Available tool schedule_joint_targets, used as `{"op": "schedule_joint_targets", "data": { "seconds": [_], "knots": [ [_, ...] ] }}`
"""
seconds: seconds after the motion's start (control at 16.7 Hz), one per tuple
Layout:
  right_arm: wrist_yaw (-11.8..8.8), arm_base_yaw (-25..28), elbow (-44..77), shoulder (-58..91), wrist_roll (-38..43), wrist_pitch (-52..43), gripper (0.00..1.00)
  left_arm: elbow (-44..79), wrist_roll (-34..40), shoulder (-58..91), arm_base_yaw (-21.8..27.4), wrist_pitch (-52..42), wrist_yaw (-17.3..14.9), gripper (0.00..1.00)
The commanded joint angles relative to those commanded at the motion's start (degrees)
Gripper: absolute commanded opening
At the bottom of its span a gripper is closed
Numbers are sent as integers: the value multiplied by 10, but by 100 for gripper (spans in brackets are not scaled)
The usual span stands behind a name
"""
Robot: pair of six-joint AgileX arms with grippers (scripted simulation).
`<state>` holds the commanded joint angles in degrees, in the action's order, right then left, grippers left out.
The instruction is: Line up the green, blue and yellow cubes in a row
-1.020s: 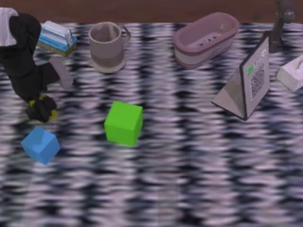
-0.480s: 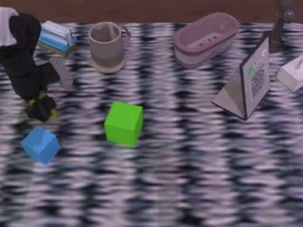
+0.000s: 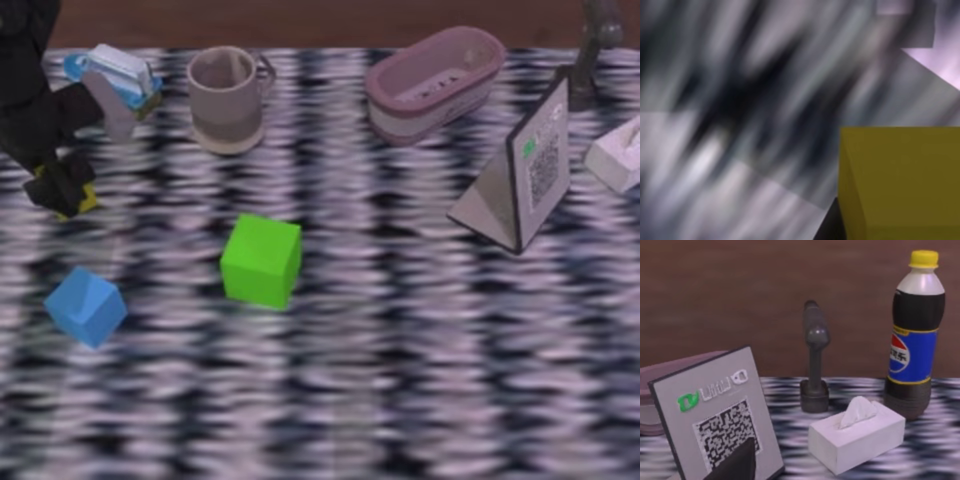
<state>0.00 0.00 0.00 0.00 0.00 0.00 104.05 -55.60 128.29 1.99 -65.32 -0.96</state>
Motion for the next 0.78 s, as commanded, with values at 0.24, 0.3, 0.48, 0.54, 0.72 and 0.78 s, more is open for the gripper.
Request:
{"op": "schedule_joint_targets", "data": {
  "seconds": [0.24,0.3,0.48,0.54,0.72,0.78],
  "knots": [
    [0,0,0,0,0,0,100,1,-1,0,3,-1,0,0],
    [0,0,0,0,0,0,100,2,0,1,4,-2,0,0],
    [0,0,0,0,0,0,100,28,11,13,43,-13,1,0],
    [0,0,0,0,0,0,100,42,19,20,67,-20,1,0],
    [0,0,0,0,0,0,100,92,51,46,171,-48,1,0],
    [0,0,0,0,0,0,100,110,63,55,213,-58,0,0]
  ]
}}
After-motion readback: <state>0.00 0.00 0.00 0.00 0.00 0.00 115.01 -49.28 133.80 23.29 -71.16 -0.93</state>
